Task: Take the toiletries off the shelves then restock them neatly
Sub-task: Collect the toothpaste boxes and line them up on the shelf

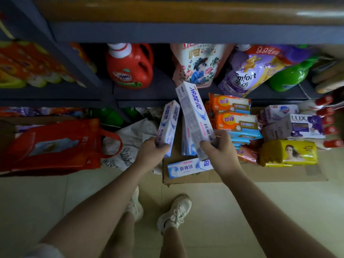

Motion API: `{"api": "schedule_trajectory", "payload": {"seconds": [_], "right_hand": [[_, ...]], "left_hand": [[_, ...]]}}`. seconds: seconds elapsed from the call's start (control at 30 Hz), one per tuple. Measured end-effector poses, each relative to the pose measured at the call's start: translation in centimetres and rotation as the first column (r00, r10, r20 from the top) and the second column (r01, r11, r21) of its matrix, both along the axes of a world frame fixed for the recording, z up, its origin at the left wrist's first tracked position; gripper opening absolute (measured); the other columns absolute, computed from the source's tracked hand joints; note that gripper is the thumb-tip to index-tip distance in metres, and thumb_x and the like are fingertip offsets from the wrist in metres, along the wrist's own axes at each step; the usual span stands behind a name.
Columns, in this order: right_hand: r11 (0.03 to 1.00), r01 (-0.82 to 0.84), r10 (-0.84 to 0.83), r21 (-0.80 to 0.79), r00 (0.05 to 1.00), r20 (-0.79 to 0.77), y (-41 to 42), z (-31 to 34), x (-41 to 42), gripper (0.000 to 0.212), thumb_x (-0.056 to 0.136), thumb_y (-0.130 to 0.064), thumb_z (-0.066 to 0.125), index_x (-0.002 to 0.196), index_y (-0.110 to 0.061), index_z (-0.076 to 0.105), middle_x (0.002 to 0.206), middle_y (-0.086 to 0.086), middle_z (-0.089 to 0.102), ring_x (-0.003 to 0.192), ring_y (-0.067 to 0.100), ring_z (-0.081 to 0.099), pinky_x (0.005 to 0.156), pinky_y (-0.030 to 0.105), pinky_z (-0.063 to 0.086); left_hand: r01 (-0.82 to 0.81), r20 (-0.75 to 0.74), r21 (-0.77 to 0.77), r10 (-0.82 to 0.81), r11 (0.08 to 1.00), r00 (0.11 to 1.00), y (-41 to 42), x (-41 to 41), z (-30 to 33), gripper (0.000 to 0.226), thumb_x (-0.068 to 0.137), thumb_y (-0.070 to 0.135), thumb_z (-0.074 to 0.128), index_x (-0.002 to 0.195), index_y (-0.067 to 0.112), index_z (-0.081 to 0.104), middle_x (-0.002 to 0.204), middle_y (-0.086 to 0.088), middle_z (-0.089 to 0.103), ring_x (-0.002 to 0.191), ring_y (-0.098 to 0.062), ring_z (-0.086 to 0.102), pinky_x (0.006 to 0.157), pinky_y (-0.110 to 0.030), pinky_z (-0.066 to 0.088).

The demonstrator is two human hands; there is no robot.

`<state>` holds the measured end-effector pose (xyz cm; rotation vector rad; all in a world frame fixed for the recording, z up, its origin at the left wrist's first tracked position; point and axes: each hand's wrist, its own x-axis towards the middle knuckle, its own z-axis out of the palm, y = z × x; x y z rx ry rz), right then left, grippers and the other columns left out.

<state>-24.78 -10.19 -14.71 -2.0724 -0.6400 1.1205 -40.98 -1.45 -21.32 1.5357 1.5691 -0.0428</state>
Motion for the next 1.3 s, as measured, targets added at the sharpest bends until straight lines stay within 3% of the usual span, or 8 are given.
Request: {"api": "schedule_trajectory", "payload": {"seconds": [0.1, 0.2, 0.33, 0.5, 0.63, 0.8, 1.03, 1.3], "right_hand": [[0.992, -0.049, 0.048, 0.117, 0.999, 0.01, 0.9, 2.9, -1.0, 0.029, 0.068, -0.035, 0.059, 0.095, -0.028, 0.047, 0.099, 0.005, 0.061, 0.09, 0.026, 0.061, 0.079, 0.051, 0.052], [0.954, -0.119, 0.084, 0.277, 0.987, 0.134, 2.2, 6.3, -2.3, 0.034, 0.068, -0.037, 0.058, 0.099, -0.024, 0.051, 0.091, -0.004, 0.062, 0.082, 0.012, 0.06, 0.068, 0.028, 0.05], [0.908, -0.224, 0.127, 0.355, 0.953, 0.275, 3.5, 10.6, -4.0, 0.048, 0.064, -0.048, 0.053, 0.104, -0.02, 0.055, 0.086, -0.018, 0.062, 0.074, -0.006, 0.057, 0.059, 0.007, 0.042], [0.878, -0.222, 0.12, 0.424, 0.959, 0.255, 5.3, 14.8, -4.5, 0.031, 0.069, -0.043, 0.056, 0.099, -0.036, 0.053, 0.091, -0.02, 0.063, 0.081, -0.002, 0.059, 0.07, 0.021, 0.048], [0.877, -0.152, 0.015, 0.455, 0.957, 0.29, 9.0, 17.2, -5.8, 0.027, 0.076, -0.033, 0.06, 0.101, -0.026, 0.053, 0.089, -0.017, 0.061, 0.076, -0.009, 0.058, 0.067, 0.012, 0.045], [0.901, -0.183, -0.038, 0.393, 0.869, 0.494, 15.4, 19.1, -5.5, 0.043, 0.087, -0.032, 0.061, 0.123, -0.014, 0.045, 0.106, 0.002, 0.06, 0.094, 0.023, 0.059, 0.074, 0.033, 0.046], [0.963, -0.223, 0.032, 0.151, 0.651, 0.758, 21.0, 19.1, -3.2, 0.041, 0.09, -0.038, 0.053, 0.121, -0.013, 0.047, 0.117, 0.015, 0.057, 0.102, 0.037, 0.056, 0.073, 0.035, 0.041], [0.961, -0.229, 0.094, 0.154, 0.795, 0.599, 22.4, 18.1, -0.3, 0.044, 0.09, -0.033, 0.054, 0.129, -0.013, 0.047, 0.123, 0.015, 0.054, 0.11, 0.033, 0.052, 0.077, 0.029, 0.04]], "left_hand": [[-0.005, 0.096, 0.09, -0.003, 0.996, 0.995, 0.6, -3.2, 5.4, 0.029, 0.079, 0.035, 0.056, 0.098, 0.013, 0.053, 0.08, 0.0, 0.056, 0.079, -0.023, 0.056, 0.056, -0.026, 0.04], [0.003, 0.167, 0.232, -0.043, 0.973, 0.985, 1.6, -6.7, 10.2, 0.063, 0.064, 0.052, 0.045, 0.113, 0.013, 0.054, 0.099, -0.004, 0.058, 0.083, -0.019, 0.058, 0.066, -0.03, 0.046], [0.021, 0.178, 0.381, -0.095, 0.924, 0.979, 3.8, -10.5, 15.8, 0.069, 0.062, 0.052, 0.043, 0.115, 0.009, 0.056, 0.099, -0.001, 0.055, 0.085, -0.013, 0.05, 0.062, -0.005, 0.036], [0.037, 0.169, 0.465, -0.13, 0.885, 0.977, 5.5, -13.5, 20.0, 0.071, 0.059, 0.053, 0.035, 0.106, 0.005, 0.06, 0.088, 0.0, 0.056, 0.079, -0.014, 0.051, 0.058, -0.007, 0.034], [-0.027, 0.235, 0.547, -0.122, 0.837, 0.964, 7.0, -13.0, 22.7, 0.066, 0.064, 0.048, 0.039, 0.106, 0.002, 0.059, 0.091, -0.002, 0.053, 0.079, -0.013, 0.047, 0.06, -0.003, 0.035], [-0.013, 0.24, 0.633, -0.18, 0.774, 0.954, 9.6, -11.2, 25.7, 0.046, 0.079, 0.035, 0.053, 0.115, 0.005, 0.056, 0.1, -0.001, 0.053, 0.086, -0.008, 0.045, 0.063, -0.003, 0.037], [-0.002, 0.228, 0.723, -0.237, 0.691, 0.944, 12.0, -11.1, 29.2, 0.049, 0.07, 0.043, 0.049, 0.105, 0.011, 0.061, 0.091, 0.012, 0.052, 0.077, 0.006, 0.048, 0.065, -0.002, 0.036], [-0.07, 0.221, 0.808, -0.19, 0.585, 0.957, 13.8, -7.5, 29.5, 0.061, 0.075, 0.05, 0.039, 0.117, 0.007, 0.053, 0.105, 0.005, 0.047, 0.088, 0.0, 0.042, 0.061, -0.008, 0.036]]}}
